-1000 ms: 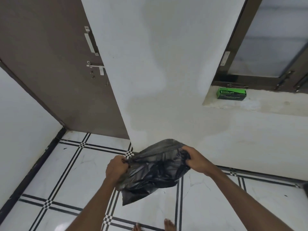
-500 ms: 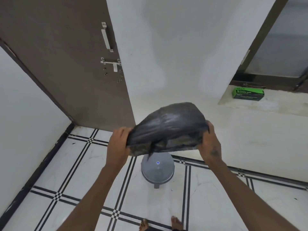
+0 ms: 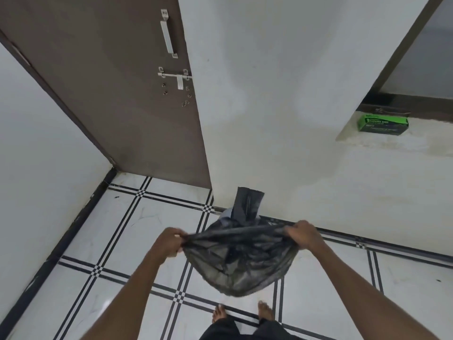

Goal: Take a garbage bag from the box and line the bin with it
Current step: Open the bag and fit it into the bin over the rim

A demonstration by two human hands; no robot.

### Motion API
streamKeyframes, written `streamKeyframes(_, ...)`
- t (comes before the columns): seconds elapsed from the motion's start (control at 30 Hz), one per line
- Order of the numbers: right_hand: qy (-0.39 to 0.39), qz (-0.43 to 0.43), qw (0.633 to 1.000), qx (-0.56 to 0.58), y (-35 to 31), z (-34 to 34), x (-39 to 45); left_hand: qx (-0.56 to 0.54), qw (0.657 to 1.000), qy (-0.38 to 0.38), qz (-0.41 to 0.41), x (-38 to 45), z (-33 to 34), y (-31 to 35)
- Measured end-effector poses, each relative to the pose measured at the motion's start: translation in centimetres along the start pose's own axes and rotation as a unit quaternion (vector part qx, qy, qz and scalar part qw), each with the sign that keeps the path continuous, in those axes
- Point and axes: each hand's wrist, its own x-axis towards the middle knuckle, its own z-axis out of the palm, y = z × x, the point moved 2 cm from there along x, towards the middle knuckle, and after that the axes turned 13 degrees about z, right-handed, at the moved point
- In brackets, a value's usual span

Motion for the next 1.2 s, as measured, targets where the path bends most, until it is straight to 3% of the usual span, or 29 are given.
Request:
streamKeyframes(0.07, 0.041, -0.015, 0.998, 0.05, -1.6, -1.0, -0.4, -0.182, 0.983, 0.033, -0.011, 0.3, -0.9, 1.8)
streamKeyframes(0.17, 0.136, -0.061, 0.986, 0.073, -3.6, -2.1, -1.1, -0.416, 0.907, 0.06, -0.008, 0.7, -2.2, 4.3)
streamKeyframes(0.23, 0.178, -0.091, 0.978, 0.061, -4.2, -2.3, -1.7, -0.509, 0.858, 0.073, 0.008, 0.7, -2.9, 4.9)
streamKeyframes(0.3, 0.195, -0.109, 0.974, 0.02, -4.1, -2.1, -2.3, -0.535, 0.838, 0.103, 0.022, 0.6, -3.5, 4.6)
streamKeyframes(0.37, 0.185, -0.122, 0.975, -0.027, -4.0, -1.6, -2.7, -0.485, 0.863, 0.142, 0.023, 0.9, -4.0, 3.0)
streamKeyframes(0.47, 0.079, -0.139, 0.985, -0.06, -4.1, -0.6, -3.2, -0.159, 0.959, 0.222, 0.073, 0.8, -5.1, 0.1)
streamKeyframes(0.53, -0.002, -0.124, 0.992, 0.02, -4.2, 0.0, -3.4, 0.05, 0.973, 0.202, 0.101, 0.2, -5.5, -1.0)
streamKeyframes(0.57, -0.029, -0.108, 0.991, 0.07, -4.3, 0.1, -3.4, 0.101, 0.974, 0.175, 0.099, 0.2, -5.5, -1.3)
streamKeyframes(0.63, -0.043, -0.088, 0.986, 0.136, -4.7, 0.0, -3.5, 0.109, 0.983, 0.13, 0.075, 0.2, -5.7, -1.7)
streamKeyframes(0.73, 0.0, -0.105, 0.985, 0.138, -6.1, -1.4, -3.8, 0.058, 0.99, 0.112, 0.062, 0.6, -6.2, -1.3)
streamKeyframes(0.8, 0.038, -0.132, 0.977, 0.164, -7.5, -3.0, -4.7, 0.052, 0.983, 0.147, 0.096, 1.0, -7.3, -0.1)
streamKeyframes(0.9, 0.181, -0.166, 0.952, 0.186, -9.2, -5.2, -6.0, -0.003, 0.962, 0.216, 0.167, 1.3, -8.8, 2.5)
streamKeyframes(0.97, 0.274, -0.183, 0.923, 0.201, -9.8, -5.6, -6.8, -0.065, 0.936, 0.272, 0.215, 0.9, -9.1, 4.2)
streamKeyframes(1.03, 0.318, -0.197, 0.907, 0.193, -9.9, -5.0, -7.3, -0.086, 0.909, 0.303, 0.273, 0.1, -8.8, 5.3)
streamKeyframes(1.1, 0.309, -0.183, 0.921, 0.153, -9.2, -3.4, -6.8, -0.072, 0.901, 0.293, 0.312, -0.5, -7.8, 4.9)
streamKeyframes(1.2, 0.235, -0.133, 0.962, 0.031, -6.7, 0.1, -4.4, 0.014, 0.932, 0.216, 0.291, 0.2, -5.8, 0.7)
